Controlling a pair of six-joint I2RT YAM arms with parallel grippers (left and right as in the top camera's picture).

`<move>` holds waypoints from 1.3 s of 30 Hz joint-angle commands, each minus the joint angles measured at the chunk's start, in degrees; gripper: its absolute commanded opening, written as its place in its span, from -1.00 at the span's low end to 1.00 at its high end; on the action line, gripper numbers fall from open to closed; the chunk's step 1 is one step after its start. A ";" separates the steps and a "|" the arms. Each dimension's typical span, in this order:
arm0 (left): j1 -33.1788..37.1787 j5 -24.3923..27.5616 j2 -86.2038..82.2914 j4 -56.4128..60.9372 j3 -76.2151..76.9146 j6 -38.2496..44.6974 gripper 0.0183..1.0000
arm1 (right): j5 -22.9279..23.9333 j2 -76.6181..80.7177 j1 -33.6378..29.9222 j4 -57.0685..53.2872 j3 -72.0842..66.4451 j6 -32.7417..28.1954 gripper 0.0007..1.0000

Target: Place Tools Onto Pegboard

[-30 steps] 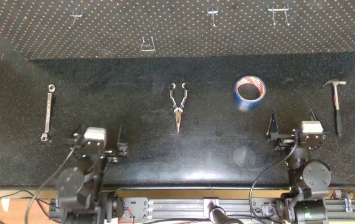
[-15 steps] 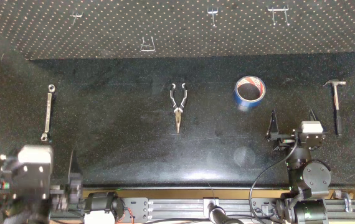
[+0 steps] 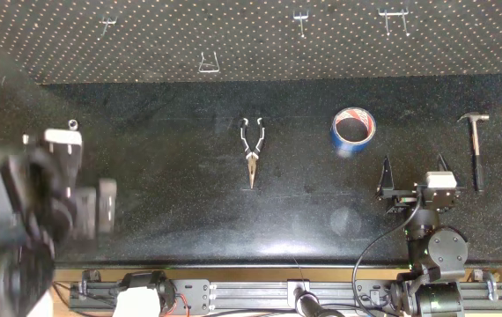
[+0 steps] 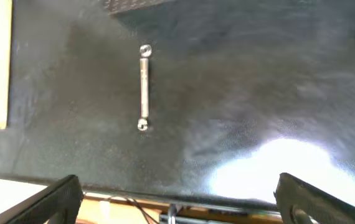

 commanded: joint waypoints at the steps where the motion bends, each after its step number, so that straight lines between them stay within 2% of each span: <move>1: 26.10 18.78 14.10 5.05 0.66 13.05 0.99 | 0.74 -0.31 -0.35 -0.33 -0.11 -0.81 0.96; 2: 33.46 24.72 17.25 4.90 0.72 17.68 0.99 | 0.74 -0.31 -0.35 -0.33 -0.11 -0.81 0.96; 3: 38.62 28.41 19.85 4.94 0.72 21.86 0.99 | 0.74 -0.31 -0.35 -0.33 -0.11 -0.81 0.96; 4: 43.54 28.74 23.67 5.22 0.72 26.08 0.99 | 0.74 -0.31 -0.35 -0.33 -0.11 -0.81 0.96; 6: 45.86 24.70 30.67 4.85 0.72 31.41 0.99 | 0.74 -0.31 -0.35 -0.33 -0.11 -0.81 0.96; 7: 45.59 23.61 35.15 4.28 0.70 35.06 0.99 | 0.74 -0.31 -0.35 -0.33 -0.11 -0.81 0.96; 10: 42.49 20.81 45.59 6.73 0.70 35.36 0.99 | 0.76 -0.31 -0.35 -0.33 -0.11 -0.81 0.96; 13: 37.24 14.49 52.02 15.15 0.70 29.92 0.99 | 0.74 -0.31 -0.35 -0.33 -0.11 -0.81 0.96; 18: 31.08 11.63 52.76 23.80 0.70 21.59 0.99 | 0.74 -0.31 -0.35 -0.33 -0.11 -0.81 0.96; 25: 30.40 11.30 57.00 25.90 0.00 18.34 0.99 | 0.74 -0.31 -0.35 -0.33 -0.11 -0.81 0.96; 34: 30.40 11.47 60.57 27.23 -1.44 17.97 0.99 | 0.74 -0.31 -0.35 -0.33 -0.11 -0.81 0.96; 39: 30.40 11.45 60.57 31.17 -7.87 17.97 1.00 | 0.74 -0.31 -0.35 -0.33 -0.11 -0.81 0.96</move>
